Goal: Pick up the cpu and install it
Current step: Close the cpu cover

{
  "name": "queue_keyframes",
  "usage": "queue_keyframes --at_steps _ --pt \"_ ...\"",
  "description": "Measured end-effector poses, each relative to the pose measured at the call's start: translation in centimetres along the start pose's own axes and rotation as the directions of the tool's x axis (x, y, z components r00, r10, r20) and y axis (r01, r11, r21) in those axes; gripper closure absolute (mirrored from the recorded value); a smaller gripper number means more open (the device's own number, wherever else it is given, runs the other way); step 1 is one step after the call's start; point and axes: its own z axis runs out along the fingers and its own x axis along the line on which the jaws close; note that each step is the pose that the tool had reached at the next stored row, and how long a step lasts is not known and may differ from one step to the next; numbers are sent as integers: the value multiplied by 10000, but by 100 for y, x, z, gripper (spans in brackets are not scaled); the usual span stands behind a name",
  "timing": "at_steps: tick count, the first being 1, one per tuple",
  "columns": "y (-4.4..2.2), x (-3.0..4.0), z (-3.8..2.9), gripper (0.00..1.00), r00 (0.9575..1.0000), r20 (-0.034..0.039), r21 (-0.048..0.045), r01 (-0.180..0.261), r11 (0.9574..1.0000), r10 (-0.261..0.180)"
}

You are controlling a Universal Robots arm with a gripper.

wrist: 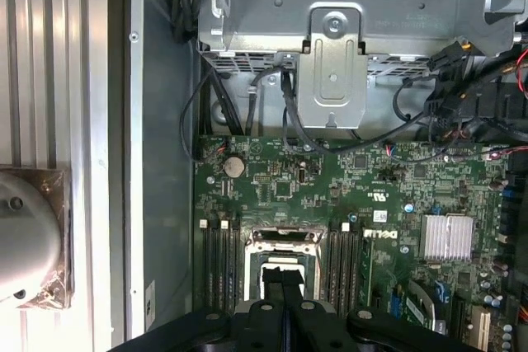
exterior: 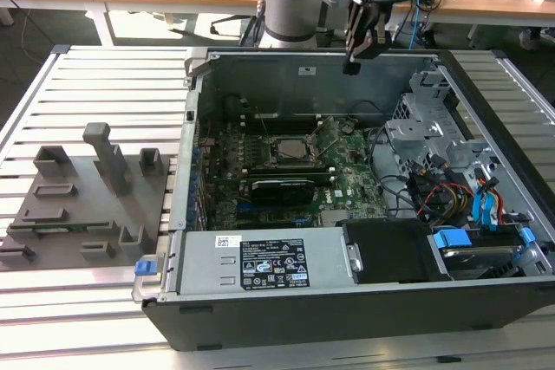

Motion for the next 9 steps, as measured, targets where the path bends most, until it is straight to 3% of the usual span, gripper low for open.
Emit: queue_keyframes --at_steps 9 --pt "74 -4 40 89 10000 2 2 -1 10000 1"
